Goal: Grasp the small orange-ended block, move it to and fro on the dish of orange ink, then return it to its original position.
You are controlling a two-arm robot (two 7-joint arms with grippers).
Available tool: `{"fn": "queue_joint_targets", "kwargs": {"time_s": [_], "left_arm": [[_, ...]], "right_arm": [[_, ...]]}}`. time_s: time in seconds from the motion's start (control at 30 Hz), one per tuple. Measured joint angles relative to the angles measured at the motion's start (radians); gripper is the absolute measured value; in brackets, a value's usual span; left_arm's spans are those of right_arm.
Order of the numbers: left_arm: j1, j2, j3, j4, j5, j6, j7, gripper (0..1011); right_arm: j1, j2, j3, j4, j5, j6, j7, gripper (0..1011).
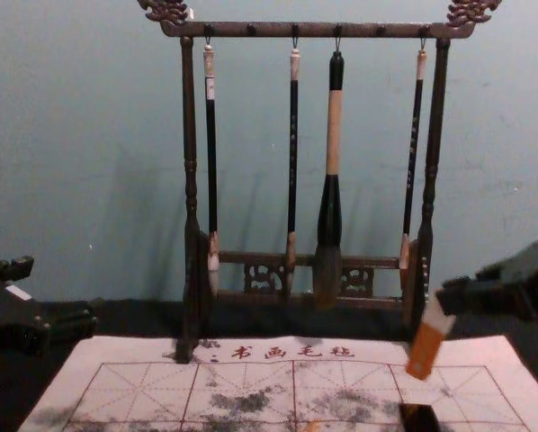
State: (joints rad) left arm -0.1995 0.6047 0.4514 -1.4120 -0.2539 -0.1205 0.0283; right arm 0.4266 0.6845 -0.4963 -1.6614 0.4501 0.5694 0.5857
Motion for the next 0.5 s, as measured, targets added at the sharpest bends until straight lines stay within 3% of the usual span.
{"fn": "queue_joint_targets", "kwargs": {"time_s": [0.5], "left_arm": [[0.0,0.0,0.0,0.0,0.0,0.0,0.0,1001]], "right_arm": [[-0.022,0.023,-0.019,0.001,0.033,0.018,-0.045,109]]}}
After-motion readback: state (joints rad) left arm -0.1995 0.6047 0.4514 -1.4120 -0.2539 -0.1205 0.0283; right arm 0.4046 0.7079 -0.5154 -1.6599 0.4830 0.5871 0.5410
